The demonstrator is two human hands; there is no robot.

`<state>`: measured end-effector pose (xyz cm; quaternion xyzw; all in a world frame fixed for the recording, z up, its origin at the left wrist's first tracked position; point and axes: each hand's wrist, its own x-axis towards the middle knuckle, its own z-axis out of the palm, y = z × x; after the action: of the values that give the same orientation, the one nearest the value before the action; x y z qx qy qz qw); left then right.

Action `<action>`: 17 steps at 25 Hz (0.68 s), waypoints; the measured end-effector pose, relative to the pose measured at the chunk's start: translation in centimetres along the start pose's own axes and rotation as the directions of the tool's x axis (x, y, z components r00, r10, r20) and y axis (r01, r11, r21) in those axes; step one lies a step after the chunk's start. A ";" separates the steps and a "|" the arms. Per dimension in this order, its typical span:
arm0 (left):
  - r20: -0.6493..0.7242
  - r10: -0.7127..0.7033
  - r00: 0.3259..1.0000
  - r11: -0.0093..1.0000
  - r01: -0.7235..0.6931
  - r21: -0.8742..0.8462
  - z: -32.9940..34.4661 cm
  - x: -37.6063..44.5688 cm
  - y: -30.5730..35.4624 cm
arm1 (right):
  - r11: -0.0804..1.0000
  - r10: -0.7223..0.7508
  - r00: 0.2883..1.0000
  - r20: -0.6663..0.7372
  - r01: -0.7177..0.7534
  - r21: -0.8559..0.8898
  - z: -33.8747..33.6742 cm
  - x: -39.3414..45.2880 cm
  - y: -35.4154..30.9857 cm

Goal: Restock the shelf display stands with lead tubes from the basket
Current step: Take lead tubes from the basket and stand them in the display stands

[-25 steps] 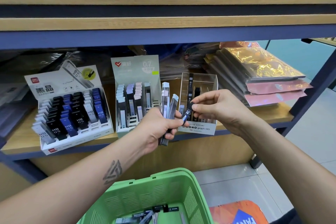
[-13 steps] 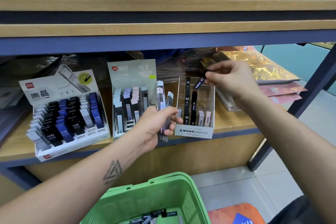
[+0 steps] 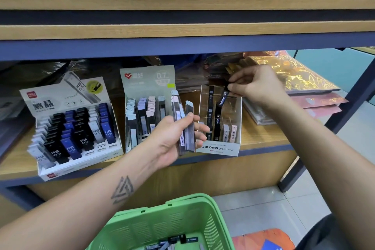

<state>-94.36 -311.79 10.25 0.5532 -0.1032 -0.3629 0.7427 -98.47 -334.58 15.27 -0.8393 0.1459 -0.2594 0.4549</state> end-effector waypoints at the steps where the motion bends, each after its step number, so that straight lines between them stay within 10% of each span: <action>1: 0.002 -0.003 1.000 1.000 0.003 0.003 0.1 0.0 0.0 | 1.000 -0.010 1.000 -0.030 0.009 -0.012 0.1 0.2 0.3; 6: -0.008 0.008 1.000 0.999 -0.007 0.051 0.4 0.1 0.2 | 0.987 -0.116 0.968 -0.224 0.089 -0.131 0.6 1.8 1.4; 17: -0.016 0.023 1.000 0.998 -0.022 0.065 0.3 0.9 0.2 | 0.879 -0.246 0.963 -0.108 0.174 -0.444 4.7 3.5 4.6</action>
<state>-93.82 -312.61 10.30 0.5786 -0.1150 -0.3465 0.7294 -92.93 -335.50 10.39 -0.9060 0.1438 -0.3357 0.2140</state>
